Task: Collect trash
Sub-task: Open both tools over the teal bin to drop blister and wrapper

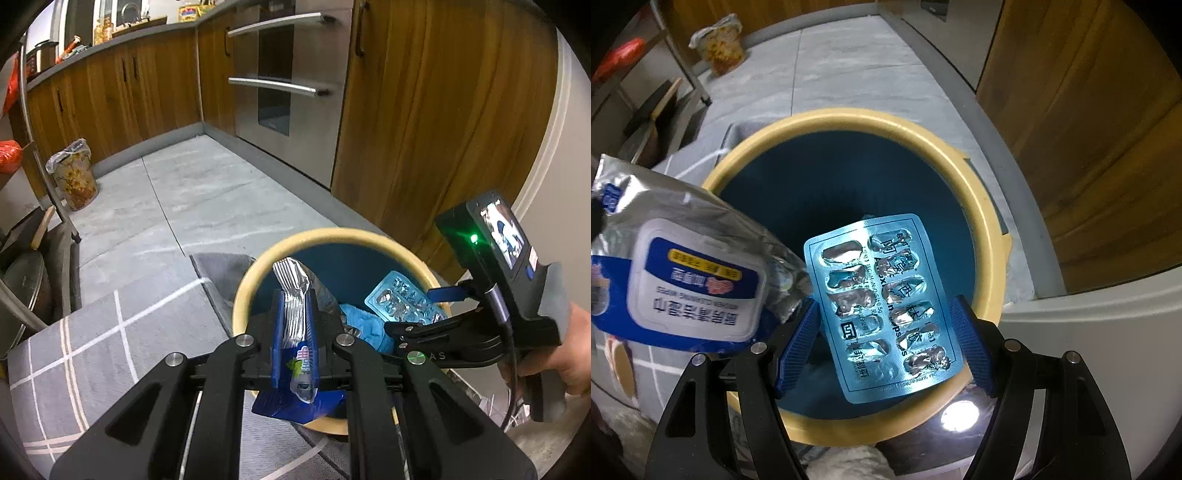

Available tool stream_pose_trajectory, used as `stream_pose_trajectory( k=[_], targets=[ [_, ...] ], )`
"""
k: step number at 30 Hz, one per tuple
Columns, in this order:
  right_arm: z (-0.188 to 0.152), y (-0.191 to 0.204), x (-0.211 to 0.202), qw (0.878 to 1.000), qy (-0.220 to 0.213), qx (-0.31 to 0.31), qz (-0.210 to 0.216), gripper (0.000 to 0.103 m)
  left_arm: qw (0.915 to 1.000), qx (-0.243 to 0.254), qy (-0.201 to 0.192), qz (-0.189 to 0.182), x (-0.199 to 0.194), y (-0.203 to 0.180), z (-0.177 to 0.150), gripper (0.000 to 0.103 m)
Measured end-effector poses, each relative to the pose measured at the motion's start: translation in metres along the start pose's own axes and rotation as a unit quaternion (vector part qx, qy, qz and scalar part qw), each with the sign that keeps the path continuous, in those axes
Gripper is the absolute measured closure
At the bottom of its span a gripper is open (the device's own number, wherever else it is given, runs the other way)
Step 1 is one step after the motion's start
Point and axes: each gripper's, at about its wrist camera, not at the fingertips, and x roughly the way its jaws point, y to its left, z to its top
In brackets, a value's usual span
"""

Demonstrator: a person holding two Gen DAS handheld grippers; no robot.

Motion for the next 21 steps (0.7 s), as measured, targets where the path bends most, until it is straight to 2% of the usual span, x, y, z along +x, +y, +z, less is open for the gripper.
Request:
stream_pose_trajectory(
  k=[8, 21],
  targets=[
    [0.004, 0.005, 0.008, 1.000, 0.012, -0.010, -0.008, 0.029, 0.9997, -0.010, 0.021, -0.007, 0.016, 0.005, -0.003, 0.090],
    [0.002, 0.014, 0.009, 1.000, 0.011, -0.022, -0.004, 0.028, 0.9997, -0.017, 0.016, -0.001, 0.006, 0.007, -0.003, 0.090]
  ],
)
